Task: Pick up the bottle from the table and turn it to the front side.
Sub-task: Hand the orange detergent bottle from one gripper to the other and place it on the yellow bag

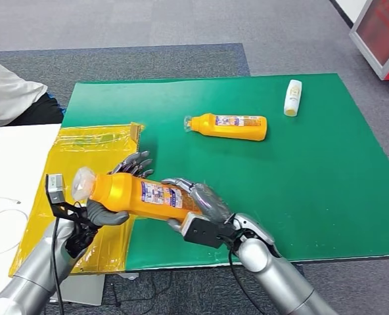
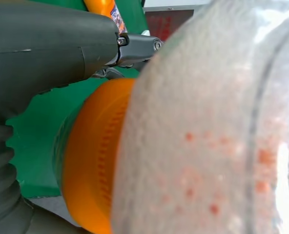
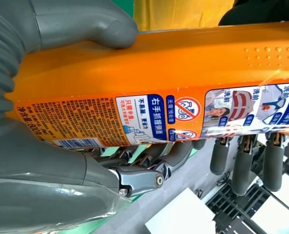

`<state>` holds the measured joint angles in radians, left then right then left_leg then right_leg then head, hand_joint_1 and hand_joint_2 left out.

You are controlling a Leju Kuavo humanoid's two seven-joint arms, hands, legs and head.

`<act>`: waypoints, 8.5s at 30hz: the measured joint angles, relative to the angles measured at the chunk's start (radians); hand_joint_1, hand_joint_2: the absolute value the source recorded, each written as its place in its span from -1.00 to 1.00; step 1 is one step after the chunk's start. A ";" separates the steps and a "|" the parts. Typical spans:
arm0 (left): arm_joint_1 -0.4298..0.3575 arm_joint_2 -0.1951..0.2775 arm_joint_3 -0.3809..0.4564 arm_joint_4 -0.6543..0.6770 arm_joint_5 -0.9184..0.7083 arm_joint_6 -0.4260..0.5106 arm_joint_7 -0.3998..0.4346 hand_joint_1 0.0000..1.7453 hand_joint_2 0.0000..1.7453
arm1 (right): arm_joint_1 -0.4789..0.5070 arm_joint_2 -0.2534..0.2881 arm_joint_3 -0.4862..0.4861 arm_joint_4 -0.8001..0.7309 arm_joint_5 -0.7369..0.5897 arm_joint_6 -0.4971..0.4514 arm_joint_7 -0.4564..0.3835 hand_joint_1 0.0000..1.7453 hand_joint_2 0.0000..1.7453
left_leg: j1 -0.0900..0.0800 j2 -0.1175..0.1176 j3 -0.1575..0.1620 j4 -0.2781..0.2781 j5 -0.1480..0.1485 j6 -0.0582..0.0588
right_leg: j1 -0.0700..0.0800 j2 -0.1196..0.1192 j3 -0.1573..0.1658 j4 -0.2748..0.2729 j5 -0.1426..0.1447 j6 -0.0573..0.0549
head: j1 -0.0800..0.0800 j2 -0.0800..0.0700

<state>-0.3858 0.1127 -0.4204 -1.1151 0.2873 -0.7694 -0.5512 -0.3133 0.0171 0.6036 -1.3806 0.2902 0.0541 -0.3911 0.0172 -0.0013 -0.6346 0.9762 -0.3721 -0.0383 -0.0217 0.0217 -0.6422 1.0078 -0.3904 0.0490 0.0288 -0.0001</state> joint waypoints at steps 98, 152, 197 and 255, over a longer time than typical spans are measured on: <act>-0.222 -0.009 -0.282 -0.036 -0.830 0.528 0.460 1.00 1.00 | 0.051 0.035 -0.257 0.086 -0.316 0.055 0.053 -1.00 1.00 | 0.000 -0.001 0.001 0.000 0.002 -0.001 | 0.000 -0.002 0.000 0.000 0.002 -0.001 | 0.000 0.000; -0.747 -0.044 -0.751 0.249 -0.482 0.168 0.599 1.00 1.00 | -0.098 0.060 -0.280 0.226 -0.293 -0.065 0.067 -1.00 1.00 | 0.000 -0.001 -0.001 0.000 0.003 -0.001 | 0.000 -0.001 -0.002 0.001 0.003 -0.001 | 0.000 0.000; -0.777 0.152 -0.936 0.267 -0.041 -0.059 0.414 1.00 1.00 | -0.287 0.102 -0.150 0.366 -0.372 -0.127 0.095 -1.00 1.00 | 0.000 -0.001 -0.002 0.000 0.004 -0.001 | 0.000 -0.001 -0.003 0.001 0.003 -0.001 | 0.000 0.000; -0.624 -0.092 -0.930 0.703 -0.284 0.254 0.308 -1.00 -1.00 | -0.237 0.098 -0.257 0.434 -0.297 -0.122 0.099 -1.00 1.00 | 0.000 -0.001 0.001 0.001 0.005 -0.001 | 0.000 -0.001 0.001 0.002 0.005 -0.002 | 0.000 0.000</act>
<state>-1.0096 0.0208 -1.3502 -0.4125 0.0028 -0.5157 -0.2435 -0.5501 0.1147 0.3470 -0.9468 -0.0069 -0.0674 -0.2922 0.0172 -0.0018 -0.6338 0.9770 -0.3670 -0.0396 -0.0216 0.0208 -0.6417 1.0094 -0.3855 0.0473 0.0290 0.0000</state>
